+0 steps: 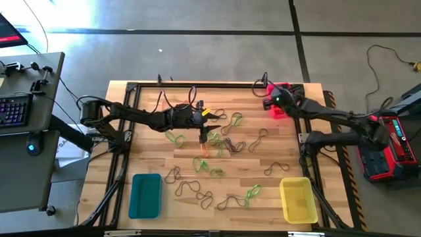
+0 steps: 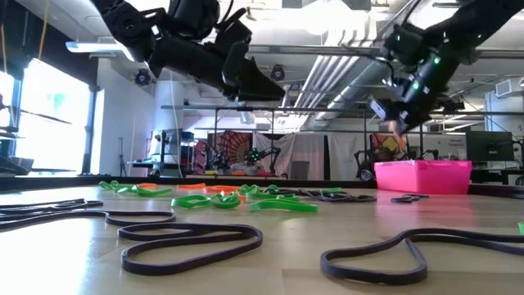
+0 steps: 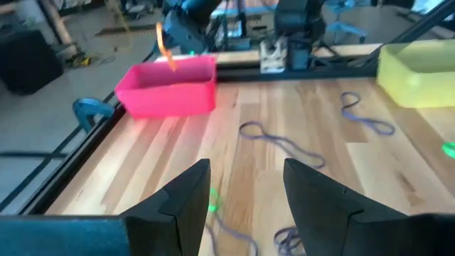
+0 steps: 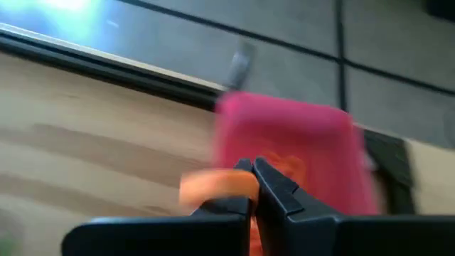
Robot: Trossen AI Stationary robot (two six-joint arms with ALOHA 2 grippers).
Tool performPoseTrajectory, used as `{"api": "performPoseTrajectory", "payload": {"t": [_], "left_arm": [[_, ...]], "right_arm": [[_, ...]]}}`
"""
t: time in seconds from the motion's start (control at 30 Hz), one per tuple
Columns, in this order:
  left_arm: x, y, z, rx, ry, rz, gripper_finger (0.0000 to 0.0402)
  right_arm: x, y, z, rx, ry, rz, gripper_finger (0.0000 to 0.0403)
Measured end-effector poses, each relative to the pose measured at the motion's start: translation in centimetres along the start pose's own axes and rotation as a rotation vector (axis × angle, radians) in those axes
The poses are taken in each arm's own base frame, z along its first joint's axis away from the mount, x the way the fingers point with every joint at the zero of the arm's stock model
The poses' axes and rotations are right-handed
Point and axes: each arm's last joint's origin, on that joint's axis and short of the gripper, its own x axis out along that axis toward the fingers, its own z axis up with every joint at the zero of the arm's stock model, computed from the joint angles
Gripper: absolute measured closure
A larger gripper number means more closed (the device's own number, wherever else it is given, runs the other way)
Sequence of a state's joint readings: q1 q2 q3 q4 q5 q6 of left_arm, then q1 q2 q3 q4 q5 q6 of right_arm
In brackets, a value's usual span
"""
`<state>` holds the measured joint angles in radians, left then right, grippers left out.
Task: Sort rubber bands into baskets
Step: Put the orange rubber band into the red bin
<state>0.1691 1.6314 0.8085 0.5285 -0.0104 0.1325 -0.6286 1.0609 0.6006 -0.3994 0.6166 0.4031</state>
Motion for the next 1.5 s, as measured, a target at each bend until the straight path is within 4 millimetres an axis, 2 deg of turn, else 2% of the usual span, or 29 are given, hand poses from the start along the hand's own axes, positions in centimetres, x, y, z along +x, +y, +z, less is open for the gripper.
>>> {"api": "performPoseTrajectory", "payload": {"t": [0.13, 0.27, 0.5, 0.6, 0.8, 0.93, 1.1, 1.3, 1.5], "left_arm": [[0.0, 0.6, -0.5, -0.041, 0.049, 0.034, 0.0229], [-0.1, 0.9, -1.1, -0.065, 0.110, 0.046, 0.0229], [-0.3, 1.2, -2.5, -0.086, 0.249, 0.075, 0.0229], [-0.5, 1.3, -3.1, -0.076, 0.315, 0.116, 0.0229], [-0.9, 1.2, -4.2, -0.043, 0.446, 0.154, 0.0229], [-1.5, 1.5, -5.3, -0.019, 0.571, 0.192, 0.0229], [-2.1, 2.7, -6.1, -0.086, 0.657, 0.226, 0.0229], [-2.0, 3.9, -6.1, -0.111, 0.618, 0.131, 0.0229], [-1.5, 4.3, -6.6, -0.114, 0.615, 0.112, 0.0229]], "right_arm": [[2.0, -1.6, -0.1, 0.031, 0.091, -0.089, 0.0403], [4.3, -2.3, -0.7, 0.032, 0.206, -0.121, 0.0403], [5.8, -1.6, -1.7, -0.046, 0.270, -0.151, 0.0398], [5.9, -1.5, -1.7, -0.075, 0.275, -0.147, 0.0375], [5.8, -1.6, -1.7, -0.118, 0.276, -0.143, 0.0290], [5.7, -1.4, -1.8, -0.132, 0.281, -0.138, 0.0252], [5.3, -0.5, -2.0, -0.176, 0.271, -0.104, 0.0242], [4.6, 0.8, -2.1, -0.208, 0.235, -0.054, 0.0242], [4.1, 2.0, -2.1, -0.221, 0.184, -0.003, 0.0242]]}}
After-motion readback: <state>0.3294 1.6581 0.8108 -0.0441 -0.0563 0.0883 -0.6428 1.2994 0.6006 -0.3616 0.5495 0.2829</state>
